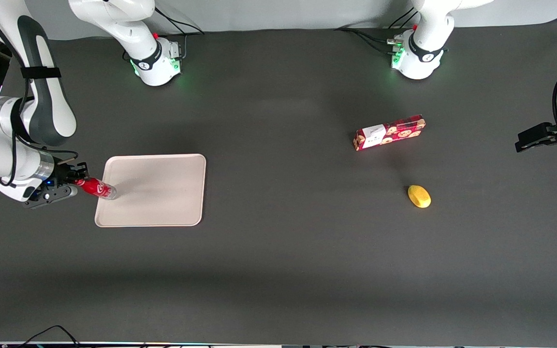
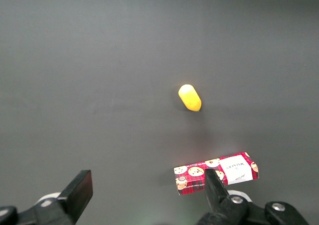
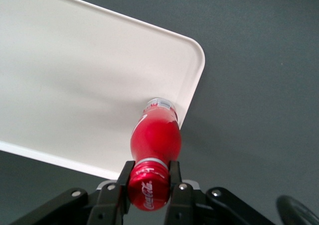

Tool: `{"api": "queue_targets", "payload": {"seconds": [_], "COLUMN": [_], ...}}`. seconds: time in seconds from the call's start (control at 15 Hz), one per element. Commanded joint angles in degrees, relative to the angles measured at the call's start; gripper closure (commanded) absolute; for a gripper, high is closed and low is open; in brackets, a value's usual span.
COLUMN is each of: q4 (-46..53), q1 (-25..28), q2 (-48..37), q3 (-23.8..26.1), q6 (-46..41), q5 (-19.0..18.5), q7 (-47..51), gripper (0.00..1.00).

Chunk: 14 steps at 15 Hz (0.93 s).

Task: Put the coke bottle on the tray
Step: 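Lower the bottle onto the tray edge and open the right gripper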

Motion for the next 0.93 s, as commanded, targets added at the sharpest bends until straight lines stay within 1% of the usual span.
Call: {"api": "queue_targets", "payload": {"seconds": [0.0,0.4,0.47,0.53,0.6,0.67,0.73,0.8,0.87], "q4": [1.09,1.09,1.09,1.09,1.18,1.18,1.26,1.35,1.53], "q1": [0.4,0.31,0.31,0.23,0.23,0.14,0.14,0.14,0.23], "q2": [1.04,1.56,1.83,2.0,2.27,2.44,2.44,2.44,2.44], "q3": [-0.33,-0.33,-0.33,-0.42,-0.42,-0.42,-0.42,-0.42,-0.42], "q6": [0.56,1.44,1.44,1.62,1.7,1.79,1.71,1.71,1.62], "q5": [1.2,1.37,1.37,1.55,2.24,2.51,2.52,2.6,2.6], "q7": [-0.85,-0.77,-0.77,-0.85,-0.85,-1.29,-1.21,-1.21,-1.12], "gripper": [1.0,1.0,0.79,0.63,0.36,0.34,0.19,0.0,0.0]}}
